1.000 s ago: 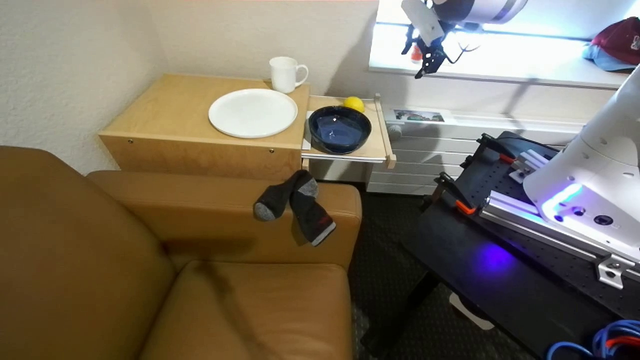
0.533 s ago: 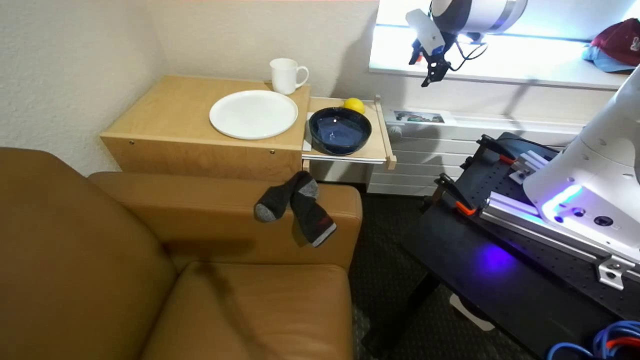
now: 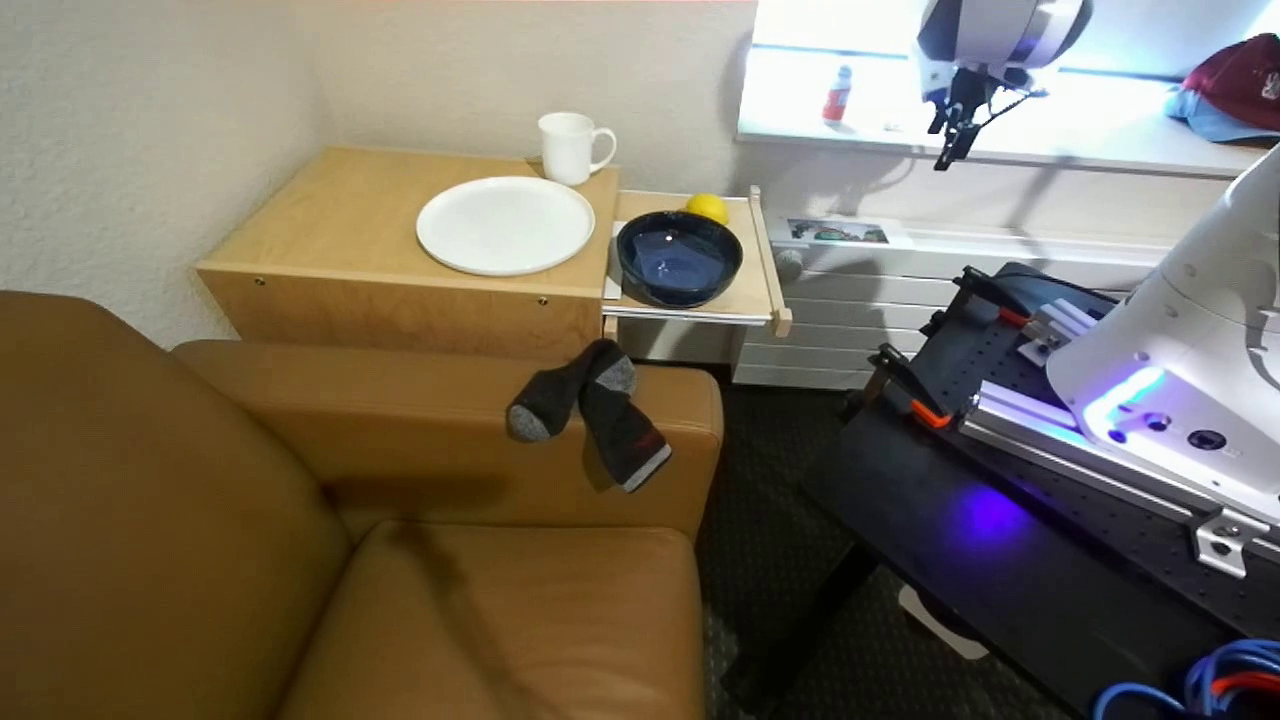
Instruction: Put the bowl on the pull out table then put the airpods case in it
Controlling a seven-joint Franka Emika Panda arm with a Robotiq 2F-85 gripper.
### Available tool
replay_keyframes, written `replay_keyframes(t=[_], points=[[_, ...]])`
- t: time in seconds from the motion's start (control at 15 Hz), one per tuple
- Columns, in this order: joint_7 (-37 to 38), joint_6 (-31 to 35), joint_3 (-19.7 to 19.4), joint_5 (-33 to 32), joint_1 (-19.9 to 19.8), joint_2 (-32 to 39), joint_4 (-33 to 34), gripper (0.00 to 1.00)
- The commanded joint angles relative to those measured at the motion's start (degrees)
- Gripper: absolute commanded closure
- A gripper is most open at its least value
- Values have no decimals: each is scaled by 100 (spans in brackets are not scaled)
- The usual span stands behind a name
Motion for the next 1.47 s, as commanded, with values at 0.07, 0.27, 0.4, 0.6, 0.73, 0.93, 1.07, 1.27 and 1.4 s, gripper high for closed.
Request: replay_keyframes(t=[0.07, 0.27, 0.4, 0.6, 0.73, 0.93, 1.07, 1.27, 1.4], points=[[4, -567, -53, 39, -331, -89, 270, 0], [235, -693, -206, -18, -256, -8, 485, 0], [764, -1858, -458, 18, -331, 166, 1150, 0], [1214, -3171, -405, 58, -870, 200, 2060, 0], [1719, -4061, -324, 129, -1097, 417, 2854, 0], [1968, -4308, -273, -34, -1163, 203, 2858, 0], [2338, -4773, -207, -31, -1220, 365, 3360, 0], [2705, -4584, -183, -59, -1122, 743, 3585, 0], [3093, -4260, -50, 67, -1097, 1153, 3889, 0]])
